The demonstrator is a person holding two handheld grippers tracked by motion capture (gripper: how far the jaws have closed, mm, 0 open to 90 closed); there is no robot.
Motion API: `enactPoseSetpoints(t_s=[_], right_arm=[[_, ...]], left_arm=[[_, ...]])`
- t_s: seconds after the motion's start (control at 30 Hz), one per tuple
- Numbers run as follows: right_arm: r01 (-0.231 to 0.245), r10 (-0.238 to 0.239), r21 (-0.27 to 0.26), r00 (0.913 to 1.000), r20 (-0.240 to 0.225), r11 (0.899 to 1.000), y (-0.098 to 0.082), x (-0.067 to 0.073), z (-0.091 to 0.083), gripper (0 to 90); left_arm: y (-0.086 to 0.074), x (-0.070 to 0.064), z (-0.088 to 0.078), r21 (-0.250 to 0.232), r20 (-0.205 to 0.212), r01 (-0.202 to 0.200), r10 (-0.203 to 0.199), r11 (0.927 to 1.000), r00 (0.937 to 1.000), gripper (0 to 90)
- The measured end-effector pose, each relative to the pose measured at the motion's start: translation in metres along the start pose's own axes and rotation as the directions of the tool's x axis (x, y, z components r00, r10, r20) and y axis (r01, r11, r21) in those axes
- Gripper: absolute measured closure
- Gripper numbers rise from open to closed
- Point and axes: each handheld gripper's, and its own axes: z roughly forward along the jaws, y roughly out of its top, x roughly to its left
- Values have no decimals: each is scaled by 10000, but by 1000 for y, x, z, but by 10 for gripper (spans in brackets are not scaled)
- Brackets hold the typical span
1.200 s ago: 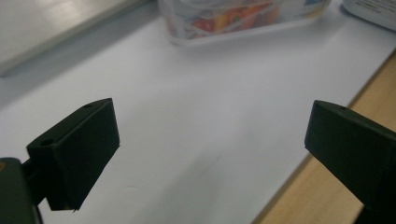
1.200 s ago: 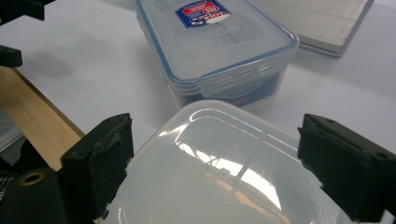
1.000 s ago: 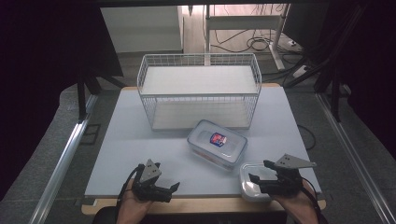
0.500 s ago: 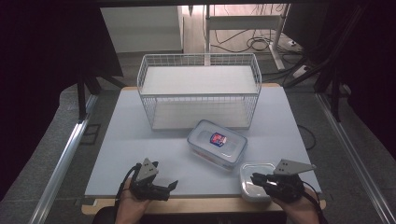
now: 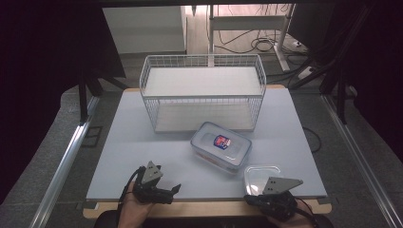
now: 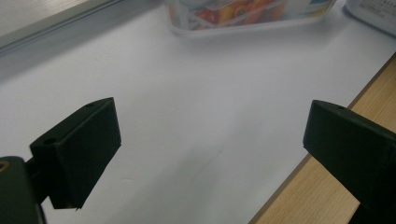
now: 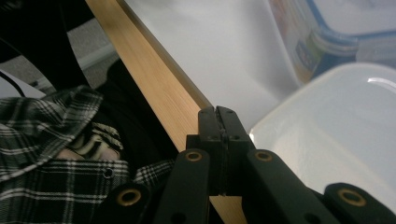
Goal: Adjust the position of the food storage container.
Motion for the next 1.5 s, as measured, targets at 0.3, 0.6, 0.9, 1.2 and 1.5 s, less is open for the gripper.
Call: enactPoseSetpoints(t_s=[0.3,0.6,0.9,1.2,1.5], right_arm=[[-160,157,91,9995,285,9998,-5,-13,1,894],[-773,772,-18,9945,709,9970,-9,-42,-5,894],[-1230,1233,-101,9850,1210,9924,-13,-65,-15,894],[-1754,1786,-335,9689,1711,9839,-19,-91,-26,895],[-2199,2270,-567,9481,2227,9739,-23,-115,-34,895]], left_arm=[[0,-1,1,97,312,54,-57,9999,9995,66],[0,-3,4,278,350,-66,56,9996,9994,72],[0,-4,6,382,453,-161,143,9991,9989,82],[-1,-4,7,439,479,-152,131,9989,9988,82],[-2,-3,10,426,753,-53,21,9991,9972,81]])
